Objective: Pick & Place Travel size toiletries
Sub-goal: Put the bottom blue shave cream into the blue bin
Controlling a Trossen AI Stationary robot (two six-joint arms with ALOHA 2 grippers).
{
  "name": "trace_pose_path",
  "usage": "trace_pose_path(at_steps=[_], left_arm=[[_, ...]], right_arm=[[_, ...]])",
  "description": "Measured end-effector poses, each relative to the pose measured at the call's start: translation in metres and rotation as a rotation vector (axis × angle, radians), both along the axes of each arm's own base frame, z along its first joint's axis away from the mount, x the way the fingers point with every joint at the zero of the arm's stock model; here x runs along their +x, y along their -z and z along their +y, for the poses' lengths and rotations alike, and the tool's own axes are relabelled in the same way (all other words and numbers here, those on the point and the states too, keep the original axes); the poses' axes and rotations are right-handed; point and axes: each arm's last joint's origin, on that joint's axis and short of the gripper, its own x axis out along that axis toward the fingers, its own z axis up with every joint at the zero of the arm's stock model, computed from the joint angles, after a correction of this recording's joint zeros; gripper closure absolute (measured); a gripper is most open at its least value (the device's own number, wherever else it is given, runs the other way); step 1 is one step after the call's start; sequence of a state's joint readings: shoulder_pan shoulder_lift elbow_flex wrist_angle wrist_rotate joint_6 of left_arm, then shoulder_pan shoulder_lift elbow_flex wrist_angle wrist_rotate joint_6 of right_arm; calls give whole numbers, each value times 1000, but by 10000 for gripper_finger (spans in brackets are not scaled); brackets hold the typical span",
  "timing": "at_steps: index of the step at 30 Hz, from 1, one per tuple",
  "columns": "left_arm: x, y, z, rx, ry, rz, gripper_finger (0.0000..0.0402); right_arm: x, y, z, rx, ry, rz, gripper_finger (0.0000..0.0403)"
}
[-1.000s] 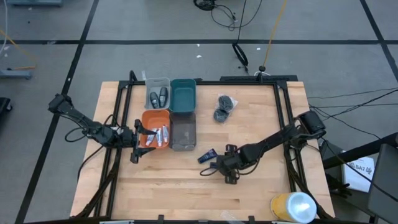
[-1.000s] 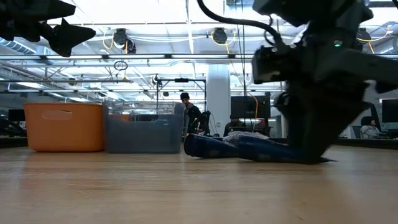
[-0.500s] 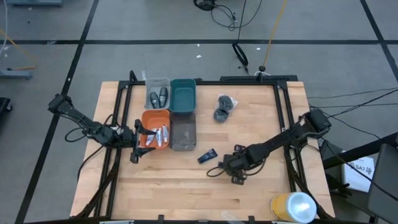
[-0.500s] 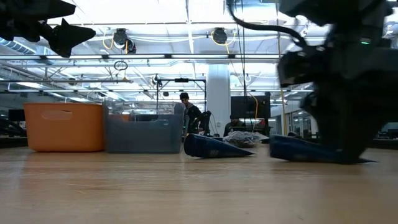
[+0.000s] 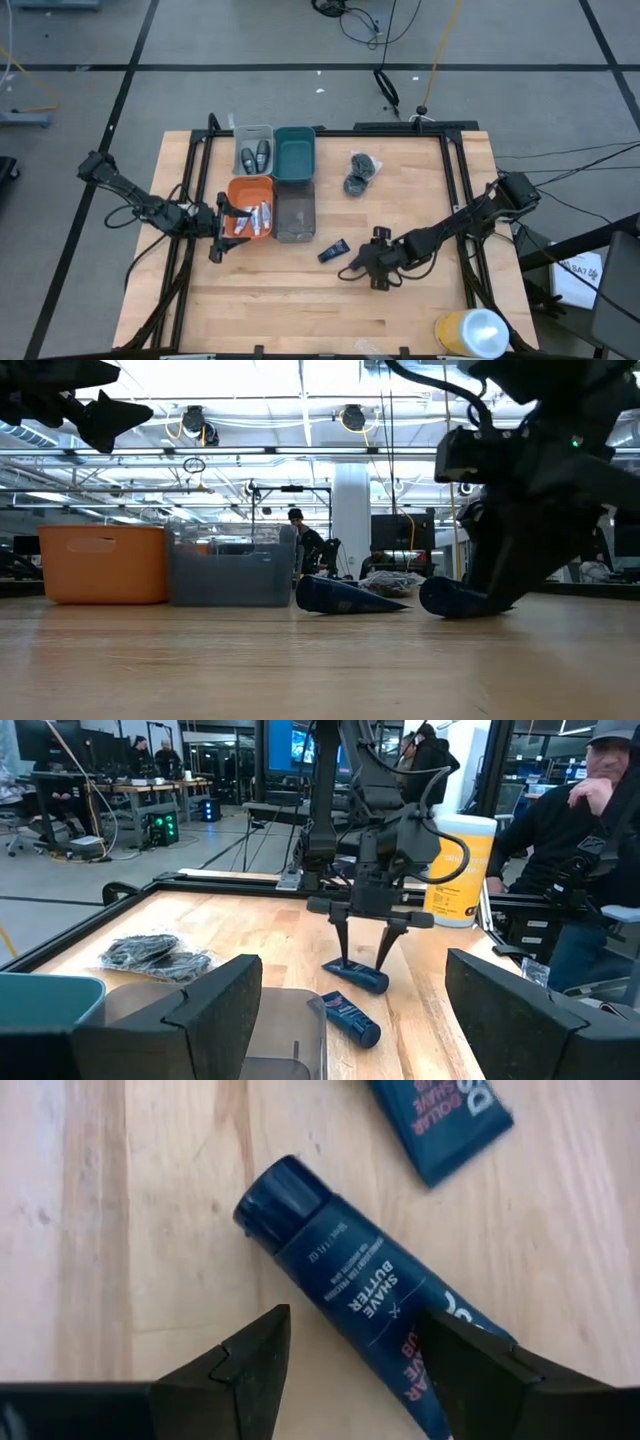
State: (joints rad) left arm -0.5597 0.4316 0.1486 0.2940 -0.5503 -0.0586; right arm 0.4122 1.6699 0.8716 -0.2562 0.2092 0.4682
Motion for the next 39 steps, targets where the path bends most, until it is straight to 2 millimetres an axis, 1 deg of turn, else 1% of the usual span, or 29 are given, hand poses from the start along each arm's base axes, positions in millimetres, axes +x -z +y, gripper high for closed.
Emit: trace_pose_path(at_steps=[5,9,11,15,19,21,24,27,30,34,39], left_arm=[[0,0,0,1,0,1,91],[0,0,0,2,0,1,91],[0,0,0,2,0,2,91],[0,0,0,5,1,1,91],[0,0,0,4,1,1,91],[0,0,0,0,0,1,91],[0,0,0,-1,1,3,91],[0,0,0,2,1,3,91],[0,0,0,3,1,4,91],[0,1,0,4,2,6,91],[0,1,0,5,3,6,91]], right_arm=[[-6,7,-3,-41,-47,0,181],[-9,2,-3,-33,-65,3,177],[-11,-4,-3,-29,-76,-13,178],[-11,-17,-5,-88,-105,-85,185],[-9,-20,-7,-137,-163,-114,186],[-6,-20,-6,-129,-201,-130,179],[1,-15,-6,-93,-239,-143,162],[7,-12,-6,-78,-223,-178,142],[8,-8,-8,-86,-216,-157,129],[4,3,-15,-92,-207,-101,128],[-6,16,-23,1,-158,-60,140]])
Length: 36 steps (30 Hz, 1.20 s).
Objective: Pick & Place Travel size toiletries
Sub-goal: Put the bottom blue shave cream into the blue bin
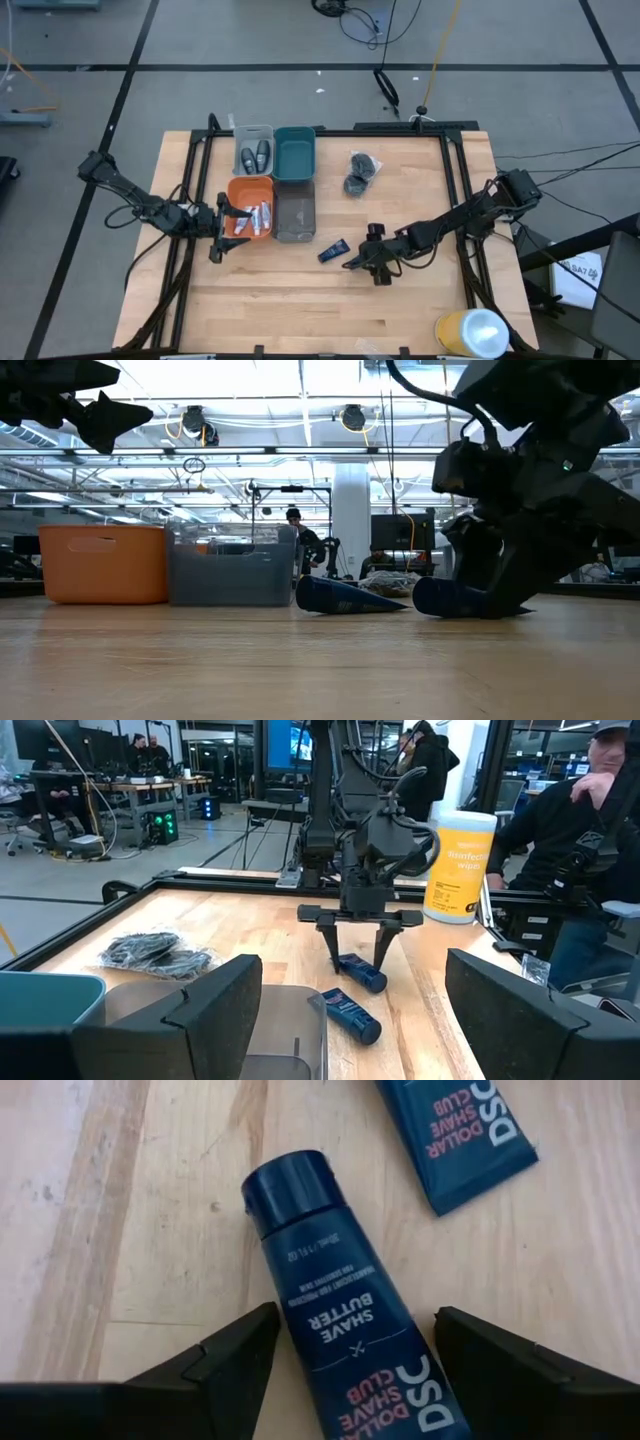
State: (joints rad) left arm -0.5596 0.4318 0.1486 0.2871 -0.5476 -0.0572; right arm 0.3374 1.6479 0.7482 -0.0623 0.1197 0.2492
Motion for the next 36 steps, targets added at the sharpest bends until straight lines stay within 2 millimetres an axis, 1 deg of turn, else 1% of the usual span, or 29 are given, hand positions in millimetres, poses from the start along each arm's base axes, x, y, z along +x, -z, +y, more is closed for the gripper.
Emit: trace_pose_path(at_steps=[5,9,15,19,27,30,36], left_arm=[[0,0,0,0,0,0,91],[0,0,0,-6,0,0,91],[0,0,0,-17,-1,-1,91],[0,0,0,-17,-2,-1,91],[0,0,0,-63,-2,-1,91],[0,0,0,-81,-3,-1,91],[3,3,-1,-96,-25,23,91]], right_arm=[[-9,8,0,4,0,37,160],[-11,8,3,5,-10,37,190],[-7,5,5,19,-37,-13,246],[-4,3,6,30,-49,-52,270],[-1,-1,8,36,-79,-111,282],[-1,-6,8,39,-87,-134,282],[-1,-24,7,49,-77,-215,282]])
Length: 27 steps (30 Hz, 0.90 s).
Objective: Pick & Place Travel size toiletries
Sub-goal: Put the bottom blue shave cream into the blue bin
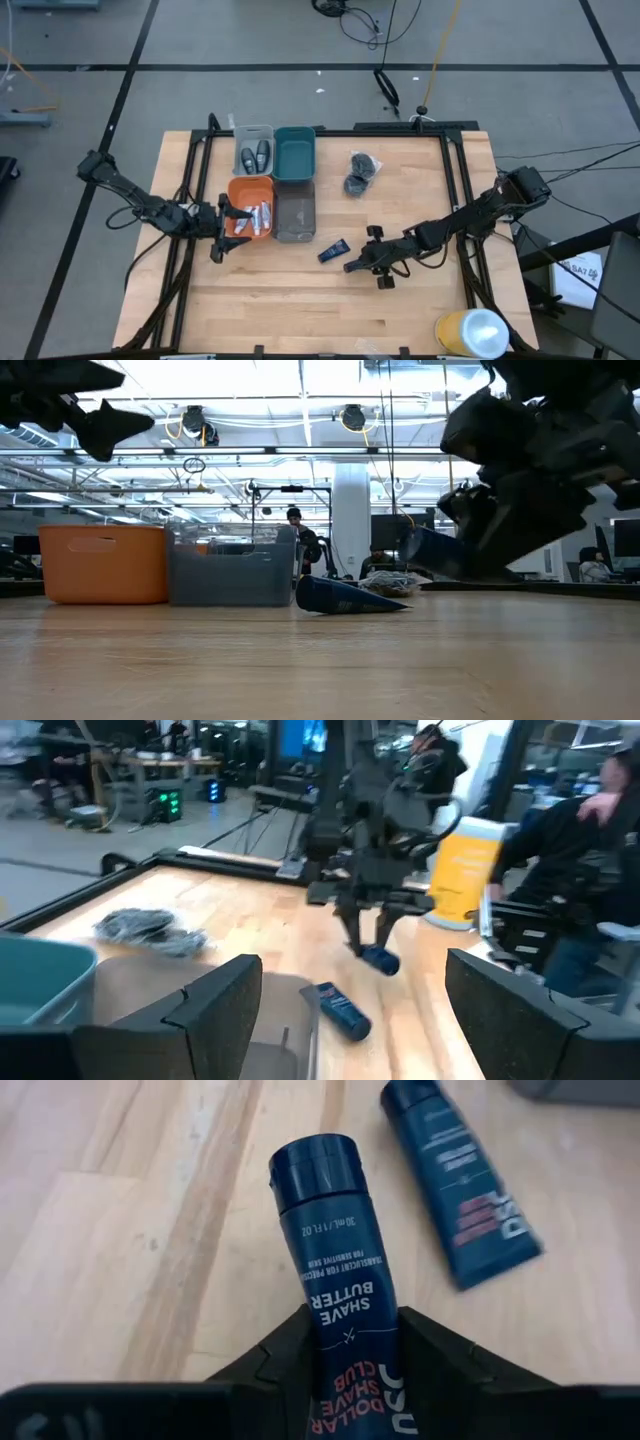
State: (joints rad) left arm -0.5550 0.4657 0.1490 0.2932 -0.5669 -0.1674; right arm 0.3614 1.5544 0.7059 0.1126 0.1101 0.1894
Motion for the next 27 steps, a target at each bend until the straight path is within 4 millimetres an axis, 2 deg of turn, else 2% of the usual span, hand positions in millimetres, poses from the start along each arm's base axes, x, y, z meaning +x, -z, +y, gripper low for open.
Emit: trace_pose_path(at_steps=[8,14,18,23,27], left_arm=[[15,11,2,-28,-101,64,91],[22,6,1,7,-69,5,91],[24,2,0,40,-58,-32,91],[26,5,1,75,-110,-8,91],[29,10,0,86,-134,18,91]], right_arm=[[4,-11,-4,-55,27,-95,282],[6,-15,-13,-26,25,-102,282],[5,-31,-21,27,-26,-153,282],[-3,-56,-31,20,-46,-271,282],[-20,-63,-41,66,-63,-460,285]])
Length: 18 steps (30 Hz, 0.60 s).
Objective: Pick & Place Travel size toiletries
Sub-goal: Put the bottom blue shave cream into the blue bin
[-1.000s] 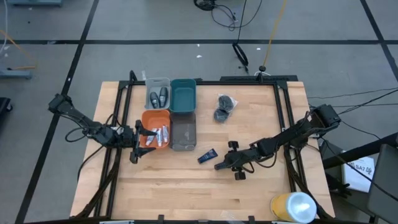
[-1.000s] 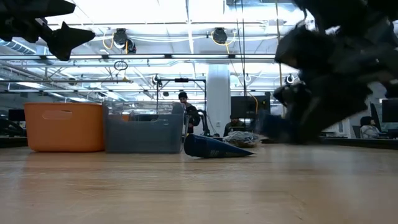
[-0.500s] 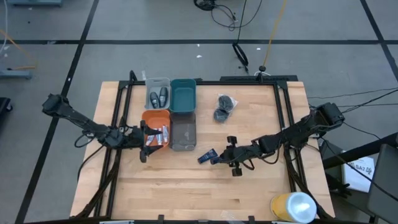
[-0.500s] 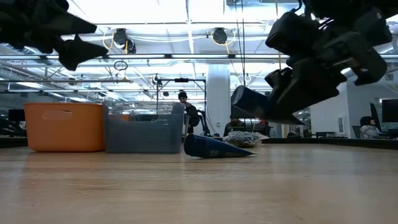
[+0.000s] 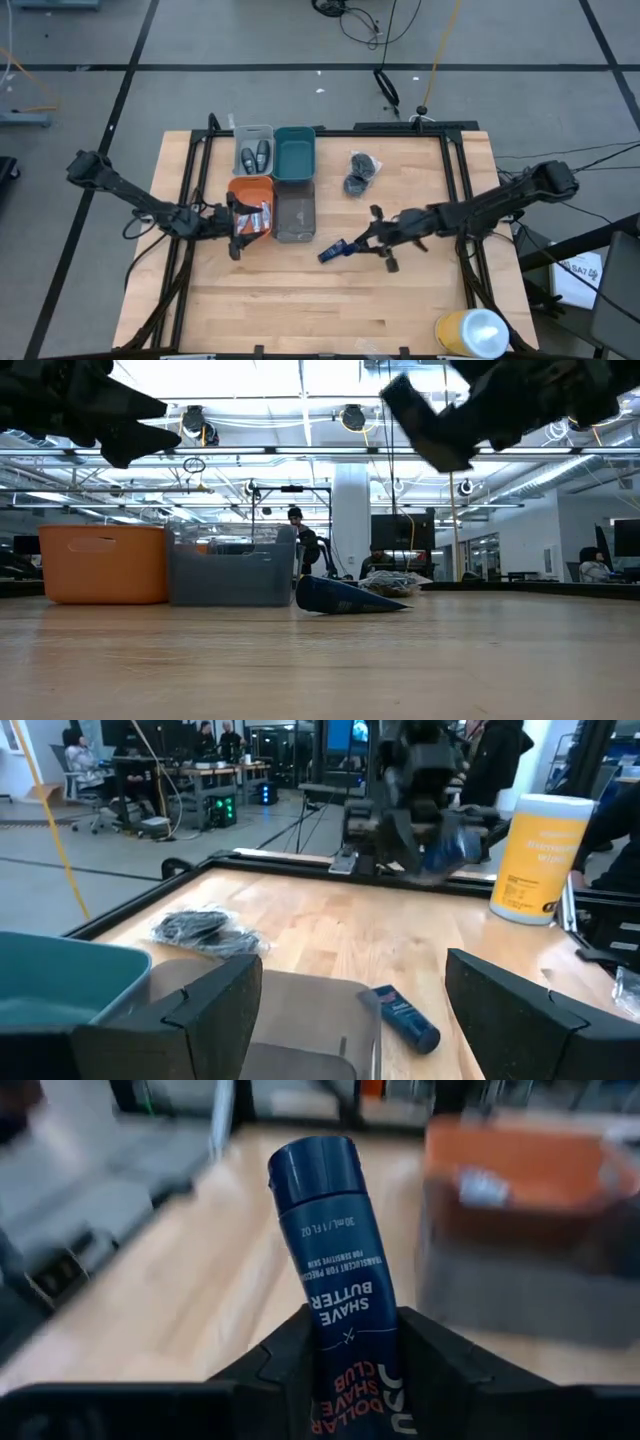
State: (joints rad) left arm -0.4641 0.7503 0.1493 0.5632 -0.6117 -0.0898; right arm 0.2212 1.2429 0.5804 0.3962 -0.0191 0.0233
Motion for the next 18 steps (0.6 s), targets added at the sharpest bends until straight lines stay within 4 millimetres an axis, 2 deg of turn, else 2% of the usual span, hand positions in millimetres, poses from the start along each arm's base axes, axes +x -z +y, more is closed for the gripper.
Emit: trace_pose_path(at_steps=[4,10,13,18], left_arm=[[3,1,-2,14,-1,-10,91],[13,-2,2,12,-63,-57,91],[25,-5,4,22,-85,-37,91],[55,-10,-2,105,-22,28,91]], right_arm=[[-18,3,-12,70,38,-171,298],[-32,9,-19,103,63,-209,308],[-33,7,-20,99,60,-223,308],[-33,4,-20,88,56,-261,308]])
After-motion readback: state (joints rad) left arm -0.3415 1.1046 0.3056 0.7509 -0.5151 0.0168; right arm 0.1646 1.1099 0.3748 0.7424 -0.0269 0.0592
